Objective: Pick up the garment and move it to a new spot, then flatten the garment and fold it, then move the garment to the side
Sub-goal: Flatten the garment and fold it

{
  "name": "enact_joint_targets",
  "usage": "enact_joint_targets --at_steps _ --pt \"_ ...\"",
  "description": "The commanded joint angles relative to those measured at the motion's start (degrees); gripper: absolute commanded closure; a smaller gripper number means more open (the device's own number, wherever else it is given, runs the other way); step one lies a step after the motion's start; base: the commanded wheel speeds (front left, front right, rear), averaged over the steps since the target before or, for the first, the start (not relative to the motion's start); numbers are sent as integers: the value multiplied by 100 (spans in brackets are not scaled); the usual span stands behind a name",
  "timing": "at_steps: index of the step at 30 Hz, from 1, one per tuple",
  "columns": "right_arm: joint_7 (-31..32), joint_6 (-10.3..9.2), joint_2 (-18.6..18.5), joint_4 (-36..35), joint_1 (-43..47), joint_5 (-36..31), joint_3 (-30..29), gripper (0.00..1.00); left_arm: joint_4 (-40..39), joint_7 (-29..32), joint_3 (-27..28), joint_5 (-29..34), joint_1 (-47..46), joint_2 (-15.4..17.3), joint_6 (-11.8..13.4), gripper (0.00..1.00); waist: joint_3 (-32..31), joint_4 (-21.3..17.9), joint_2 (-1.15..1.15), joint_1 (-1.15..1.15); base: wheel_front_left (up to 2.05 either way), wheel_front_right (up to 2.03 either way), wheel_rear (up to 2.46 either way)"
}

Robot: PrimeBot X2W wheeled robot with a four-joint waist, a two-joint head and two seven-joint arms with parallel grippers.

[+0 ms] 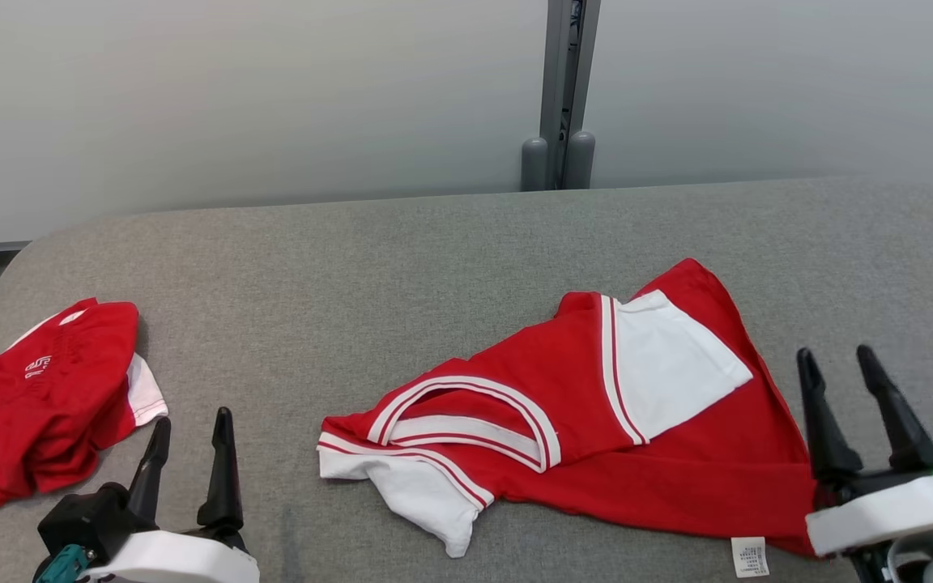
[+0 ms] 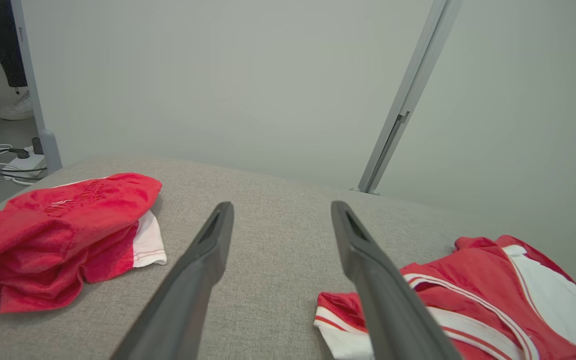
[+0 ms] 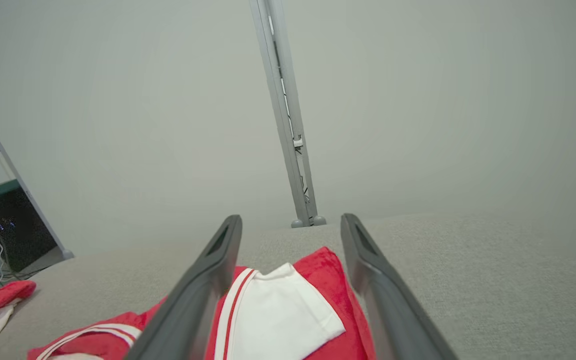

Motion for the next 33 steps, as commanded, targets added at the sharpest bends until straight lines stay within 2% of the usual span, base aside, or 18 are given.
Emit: enact_joint_targets --at_steps 1,6,14,18,26,33 --pt "-119 1 -41 127 76 -102 82 0 17 -39 -19 -38 67 7 10 0 12 7 0 0 0 0 0" --pt "-288 1 50 540 34 -230 267 0 83 -89 -103 -27 10 -53 19 0 16 32 0 0 0 0 0" --pt "-334 1 -6 788 -115 -236 419 0 206 113 -224 -50 2 -4 -26 0 -3 23 0 0 0 0 0" --pt "-355 1 -23 844 -165 -243 441 0 299 636 -394 -128 23 78 -141 0 -15 -7 0 0 0 0 0" --pt "-367 1 -53 901 -317 -260 510 0 754 2237 -1022 -172 -283 366 -509 0 67 -190 0 0 0 0 0" --pt "-381 1 -52 946 -464 -263 600 0 1255 2616 -1223 -261 -789 436 -656 0 280 -441 0 0 0 0 0"
